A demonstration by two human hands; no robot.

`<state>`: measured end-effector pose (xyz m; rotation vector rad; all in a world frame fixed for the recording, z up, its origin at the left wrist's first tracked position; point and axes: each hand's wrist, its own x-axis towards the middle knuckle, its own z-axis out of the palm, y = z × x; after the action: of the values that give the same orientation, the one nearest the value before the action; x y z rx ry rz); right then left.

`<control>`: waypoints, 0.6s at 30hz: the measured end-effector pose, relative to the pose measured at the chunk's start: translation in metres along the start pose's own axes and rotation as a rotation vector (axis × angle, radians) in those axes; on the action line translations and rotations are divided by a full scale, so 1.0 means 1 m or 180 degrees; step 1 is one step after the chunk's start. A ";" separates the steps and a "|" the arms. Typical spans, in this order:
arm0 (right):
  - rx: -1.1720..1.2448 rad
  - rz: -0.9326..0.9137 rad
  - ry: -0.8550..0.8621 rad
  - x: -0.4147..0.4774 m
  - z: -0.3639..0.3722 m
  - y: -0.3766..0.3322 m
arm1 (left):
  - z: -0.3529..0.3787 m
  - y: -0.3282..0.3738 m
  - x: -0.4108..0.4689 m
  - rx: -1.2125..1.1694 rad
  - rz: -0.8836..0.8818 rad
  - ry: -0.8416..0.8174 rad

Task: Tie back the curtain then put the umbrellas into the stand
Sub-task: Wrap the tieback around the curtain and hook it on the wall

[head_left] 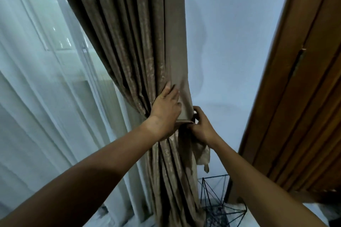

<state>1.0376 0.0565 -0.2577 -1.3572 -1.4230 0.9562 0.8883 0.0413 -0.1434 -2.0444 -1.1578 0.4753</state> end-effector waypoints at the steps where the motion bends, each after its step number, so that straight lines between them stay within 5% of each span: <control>1: -0.0207 -0.0047 0.0201 0.000 -0.003 0.005 | 0.000 0.004 0.006 0.0006 -0.0011 -0.0026; 4: -0.0582 -0.0090 0.0550 -0.001 -0.021 0.010 | -0.002 0.011 0.023 -0.0061 -0.0021 -0.0158; 10: -0.1136 -0.0472 0.0133 -0.015 -0.059 0.013 | 0.002 0.012 0.049 -0.0355 -0.0070 -0.0481; 18: -0.1408 -0.0889 0.0138 -0.018 -0.071 0.006 | 0.008 0.007 0.059 -0.0728 0.0040 -0.0244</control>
<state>1.1070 0.0347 -0.2452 -1.4273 -1.8034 0.4412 0.9188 0.0926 -0.1524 -2.2463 -1.2962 0.4479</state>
